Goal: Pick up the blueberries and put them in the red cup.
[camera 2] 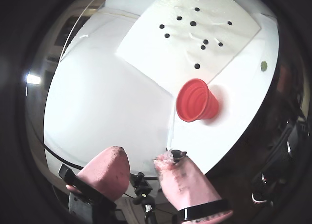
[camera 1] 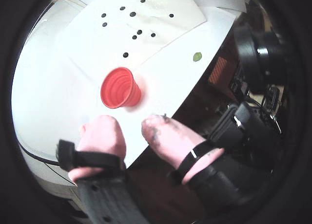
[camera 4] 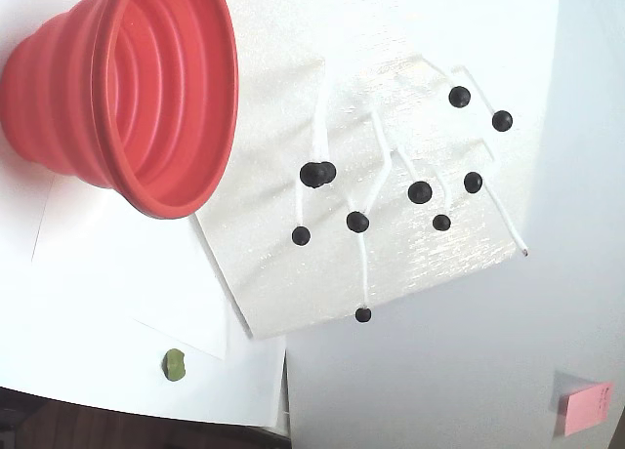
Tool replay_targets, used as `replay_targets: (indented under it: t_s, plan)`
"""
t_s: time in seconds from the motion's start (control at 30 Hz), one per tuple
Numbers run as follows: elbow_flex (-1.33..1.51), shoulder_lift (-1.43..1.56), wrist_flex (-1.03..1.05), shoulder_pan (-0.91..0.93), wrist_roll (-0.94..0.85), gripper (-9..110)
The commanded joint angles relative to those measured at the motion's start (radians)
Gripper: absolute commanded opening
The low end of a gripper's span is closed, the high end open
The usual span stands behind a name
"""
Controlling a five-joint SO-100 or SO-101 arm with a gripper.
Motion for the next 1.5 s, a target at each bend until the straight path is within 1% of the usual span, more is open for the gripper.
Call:
replay_targets:
  t_s: [0.0,0.5,0.7,0.9,1.23,1.47]
  plan:
    - [-0.051,-0.098,-0.060,-0.003,-0.103,11]
    - [0.083,-0.227,-0.167,0.023,-0.480,12]
    - [0.155,-0.290,-0.247,0.046,-0.635,13]
    - [0.236,-0.377,-0.336,0.051,-0.746,13]
    - [0.241,-0.560,-0.483,0.072,-0.900,13]
    - [0.290,-0.609,-0.561,0.080,-0.989,13]
